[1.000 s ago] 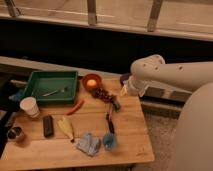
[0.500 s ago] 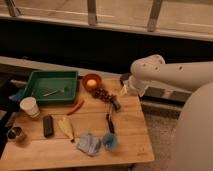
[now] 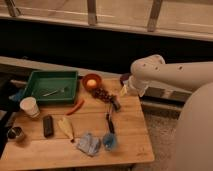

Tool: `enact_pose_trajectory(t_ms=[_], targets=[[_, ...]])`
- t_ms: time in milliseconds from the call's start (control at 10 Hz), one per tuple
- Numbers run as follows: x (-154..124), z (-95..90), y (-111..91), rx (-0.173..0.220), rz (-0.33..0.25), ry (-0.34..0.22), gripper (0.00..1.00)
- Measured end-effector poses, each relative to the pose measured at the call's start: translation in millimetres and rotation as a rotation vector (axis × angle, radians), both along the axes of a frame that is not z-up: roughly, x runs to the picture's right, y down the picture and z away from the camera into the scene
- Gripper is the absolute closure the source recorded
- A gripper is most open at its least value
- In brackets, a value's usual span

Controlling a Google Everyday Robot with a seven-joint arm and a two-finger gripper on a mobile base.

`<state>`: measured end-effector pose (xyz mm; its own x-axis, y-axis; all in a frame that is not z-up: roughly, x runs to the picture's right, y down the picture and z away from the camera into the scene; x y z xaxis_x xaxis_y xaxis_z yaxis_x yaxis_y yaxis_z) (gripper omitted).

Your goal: Place banana in tray

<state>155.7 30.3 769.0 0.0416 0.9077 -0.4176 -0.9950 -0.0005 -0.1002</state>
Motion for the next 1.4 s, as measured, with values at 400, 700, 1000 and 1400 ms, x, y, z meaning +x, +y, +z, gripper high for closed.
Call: enact_pose_trajectory(t_ms=[400, 700, 1000, 1400], targets=[[0, -3.9, -3, 0.012, -0.040, -0.007, 0.31], [-33, -4.1, -1, 0.013, -0.187, -0.075, 0.31], [-100, -0.3, 16, -0.009, -0.333, -0.182, 0.31], [-165, -13.7, 52, -0.060, -0.398, -0.323, 0.31]])
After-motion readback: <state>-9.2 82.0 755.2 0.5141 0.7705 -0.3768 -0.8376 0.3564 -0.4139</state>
